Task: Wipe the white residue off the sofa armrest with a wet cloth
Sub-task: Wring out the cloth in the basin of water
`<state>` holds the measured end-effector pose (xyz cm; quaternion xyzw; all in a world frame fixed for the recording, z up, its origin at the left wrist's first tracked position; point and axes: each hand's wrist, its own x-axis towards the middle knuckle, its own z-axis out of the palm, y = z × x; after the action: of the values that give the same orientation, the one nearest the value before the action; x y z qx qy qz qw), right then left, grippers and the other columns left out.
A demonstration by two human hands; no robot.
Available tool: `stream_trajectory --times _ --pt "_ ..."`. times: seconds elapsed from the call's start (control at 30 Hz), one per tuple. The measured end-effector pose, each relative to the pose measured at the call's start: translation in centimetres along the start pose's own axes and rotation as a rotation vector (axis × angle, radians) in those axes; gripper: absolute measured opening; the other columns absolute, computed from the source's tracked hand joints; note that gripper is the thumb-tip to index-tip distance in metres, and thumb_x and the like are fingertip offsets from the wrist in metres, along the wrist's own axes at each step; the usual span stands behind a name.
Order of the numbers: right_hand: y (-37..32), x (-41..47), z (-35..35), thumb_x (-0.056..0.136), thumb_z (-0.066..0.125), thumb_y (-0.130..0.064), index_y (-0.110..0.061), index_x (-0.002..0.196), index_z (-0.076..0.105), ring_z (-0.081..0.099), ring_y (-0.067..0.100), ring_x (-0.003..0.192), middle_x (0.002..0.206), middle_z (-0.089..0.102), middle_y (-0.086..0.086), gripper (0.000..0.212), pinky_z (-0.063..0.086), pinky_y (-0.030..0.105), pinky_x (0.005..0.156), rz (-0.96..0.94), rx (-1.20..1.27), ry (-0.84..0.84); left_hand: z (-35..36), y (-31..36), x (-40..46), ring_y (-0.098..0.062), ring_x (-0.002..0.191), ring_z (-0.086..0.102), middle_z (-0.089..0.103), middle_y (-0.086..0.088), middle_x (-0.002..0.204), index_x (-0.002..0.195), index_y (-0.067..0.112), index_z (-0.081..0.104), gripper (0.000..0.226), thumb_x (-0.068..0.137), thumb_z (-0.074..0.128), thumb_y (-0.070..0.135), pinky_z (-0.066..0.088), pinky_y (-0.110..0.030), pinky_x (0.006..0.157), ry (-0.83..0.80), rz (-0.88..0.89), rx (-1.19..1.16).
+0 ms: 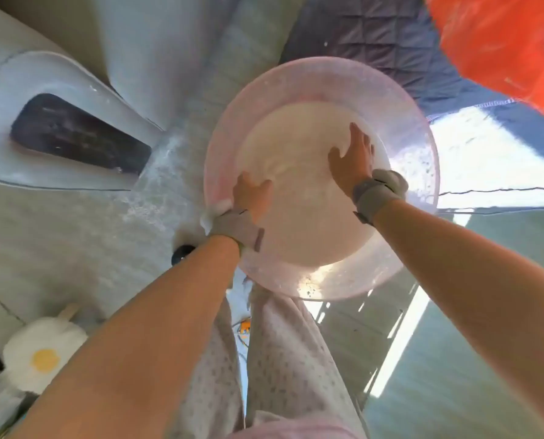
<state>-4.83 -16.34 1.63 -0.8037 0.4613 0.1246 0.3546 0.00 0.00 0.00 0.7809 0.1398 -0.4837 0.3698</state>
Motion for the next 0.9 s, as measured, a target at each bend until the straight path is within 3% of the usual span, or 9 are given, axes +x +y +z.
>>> stream_trajectory --times 0.1,0.23,0.4,0.5,0.57,0.67,0.77,0.9 --pt "-0.4 2.6 -0.2 0.096 0.047 -0.029 -0.014 0.15 0.008 0.02 0.028 0.142 0.155 0.018 0.007 0.068 0.021 0.038 0.116 0.079 0.098 -0.098 0.5 1.1 1.3 -0.039 0.128 0.041 0.034 -0.019 0.144 0.141 0.003 0.026 0.057 0.093 0.044 0.026 0.039 -0.049 0.105 0.022 -0.033 -0.029" --pt "-0.1 4.0 1.1 0.093 0.055 -0.031 -0.01 0.149 0.009 0.029 0.026 0.138 0.153 0.022 0.008 0.075 0.032 0.031 0.109 0.184 0.244 -0.225 1.7 1.7 2.4 -0.036 0.13 0.041 0.038 -0.02 0.144 0.143 0.001 0.024 0.062 0.094 0.044 0.034 0.036 -0.044 0.106 0.017 -0.085 -0.159" --pt "0.4 4.2 1.8 0.08 0.071 -0.034 -0.006 0.145 0.021 0.044 0.031 0.128 0.145 0.036 0.012 0.087 0.043 0.047 0.101 0.335 0.44 -0.29 2.4 1.8 2.9 -0.029 0.122 0.051 0.047 -0.011 0.139 0.144 0.006 0.028 0.072 0.087 0.058 0.04 0.046 -0.039 0.097 -0.033 -0.164 -0.405" --pt "0.9 3.6 1.7 0.073 0.077 -0.034 -0.008 0.14 0.035 0.05 0.029 0.121 0.137 0.046 0.01 0.083 0.047 0.043 0.098 0.35 0.496 -0.283 2.2 1.9 3.0 -0.029 0.108 0.062 0.063 -0.013 0.121 0.113 0.011 0.06 0.05 0.073 0.072 0.039 0.051 -0.043 0.094 -0.106 -0.196 -0.532" --pt "1.0 2.9 1.3 0.074 0.077 -0.027 -0.009 0.124 0.049 0.061 0.026 0.1 0.116 0.06 0.007 0.06 0.054 0.038 0.081 0.356 0.606 -0.292 2.1 1.9 2.6 -0.029 0.102 0.065 0.067 -0.013 0.112 0.095 0.012 0.064 0.047 0.06 0.074 0.042 0.051 -0.047 0.094 -0.081 -0.206 -0.489" --pt "1.1 1.7 0.4 0.08 0.071 -0.018 -0.018 0.109 0.048 0.061 0.021 0.083 0.097 0.06 0.002 0.037 0.054 0.034 0.065 0.352 0.712 -0.345 1.8 2.2 2.0 -0.029 0.104 0.062 0.063 -0.01 0.112 0.114 0.004 0.06 0.046 0.077 0.069 0.03 0.049 -0.045 0.097 -0.058 -0.169 -0.501" --pt "1.0 0.3 -0.4 0.081 0.071 -0.018 -0.018 0.11 0.047 0.061 0.028 0.097 0.109 0.058 0.008 0.038 0.056 0.043 0.075 0.324 0.748 -0.369 1.5 2.6 1.2 -0.031 0.104 0.063 0.063 -0.01 0.119 0.125 0.005 0.054 0.065 0.067 0.072 0.028 0.052 -0.044 0.092 -0.027 -0.13 -0.498" --pt "1.0 -1.3 -1.3 0.083 0.068 -0.015 -0.008 0.129 0.042 0.06 0.028 0.104 0.122 0.056 0.011 0.052 0.053 0.042 0.083 0.379 0.87 -0.44 1.6 2.7 -0.8 -0.029 0.113 0.057 0.056 -0.009 0.128 0.137 0.009 0.039 0.069 0.076 0.067 0.026 0.048 -0.044 0.097 0.082 -0.011 -0.396"
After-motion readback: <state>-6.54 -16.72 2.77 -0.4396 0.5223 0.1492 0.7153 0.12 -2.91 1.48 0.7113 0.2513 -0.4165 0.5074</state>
